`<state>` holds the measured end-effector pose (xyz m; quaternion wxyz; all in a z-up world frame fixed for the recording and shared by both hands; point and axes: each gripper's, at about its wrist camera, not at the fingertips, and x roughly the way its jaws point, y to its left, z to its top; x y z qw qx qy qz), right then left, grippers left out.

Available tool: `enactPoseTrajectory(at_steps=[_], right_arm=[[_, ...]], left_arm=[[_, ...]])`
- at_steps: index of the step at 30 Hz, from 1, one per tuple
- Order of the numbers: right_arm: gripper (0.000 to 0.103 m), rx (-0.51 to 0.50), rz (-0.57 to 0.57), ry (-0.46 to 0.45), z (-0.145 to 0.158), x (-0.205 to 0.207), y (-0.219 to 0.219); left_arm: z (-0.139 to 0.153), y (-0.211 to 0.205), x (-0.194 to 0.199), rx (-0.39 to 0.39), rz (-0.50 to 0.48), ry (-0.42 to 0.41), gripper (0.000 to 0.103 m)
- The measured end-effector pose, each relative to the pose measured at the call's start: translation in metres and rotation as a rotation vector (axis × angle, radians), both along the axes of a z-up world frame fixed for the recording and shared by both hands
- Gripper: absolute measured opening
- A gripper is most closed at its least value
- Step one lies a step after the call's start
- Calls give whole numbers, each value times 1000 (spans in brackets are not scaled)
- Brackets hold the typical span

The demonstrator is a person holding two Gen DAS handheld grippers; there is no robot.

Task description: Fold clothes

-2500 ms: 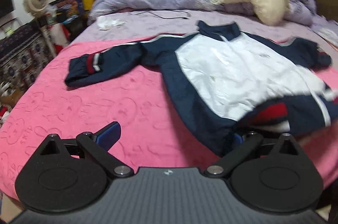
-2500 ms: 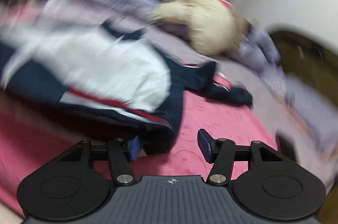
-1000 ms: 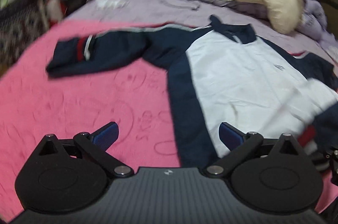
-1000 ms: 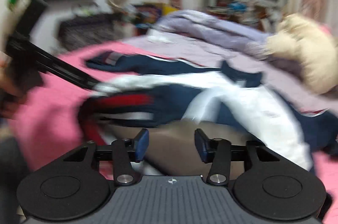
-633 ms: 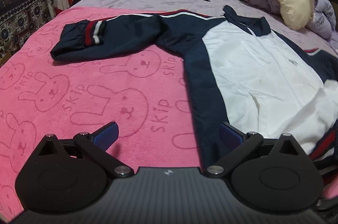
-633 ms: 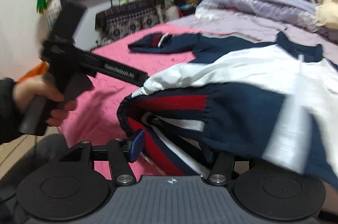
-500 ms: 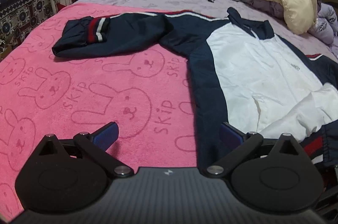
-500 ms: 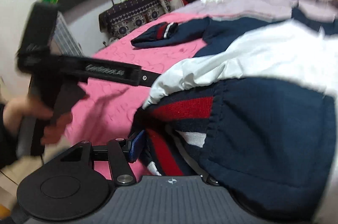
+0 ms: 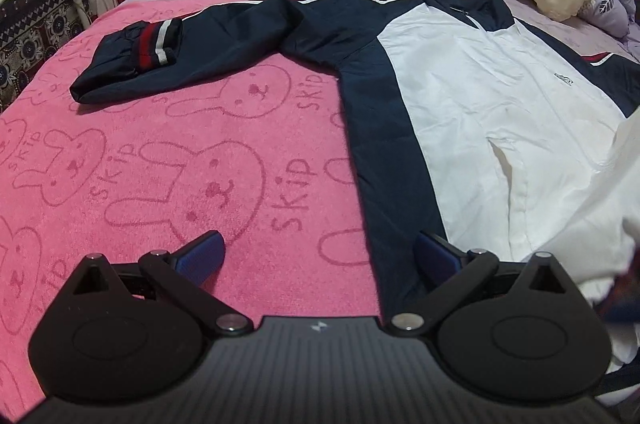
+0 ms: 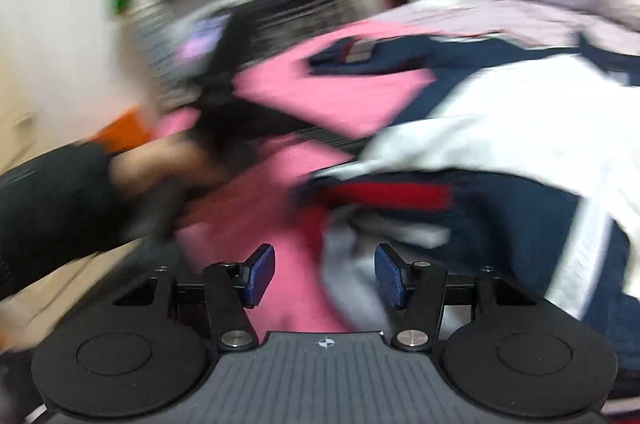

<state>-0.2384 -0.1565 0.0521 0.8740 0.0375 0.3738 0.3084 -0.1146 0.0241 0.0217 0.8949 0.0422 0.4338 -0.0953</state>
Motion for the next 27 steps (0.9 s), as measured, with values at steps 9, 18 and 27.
enactPoseTrajectory(at_steps=[9,18,27], right_arm=[[54,33,-37,-32,-20,16,17],[53,256,-251,95,-41,52,-19],[10,201,-20,28,-19,26,-7]], left_arm=[[1,12,1,10,11,-2,103],[-1,18,6,1,43,2,102],[-3,17,7,17,18,-4,103]])
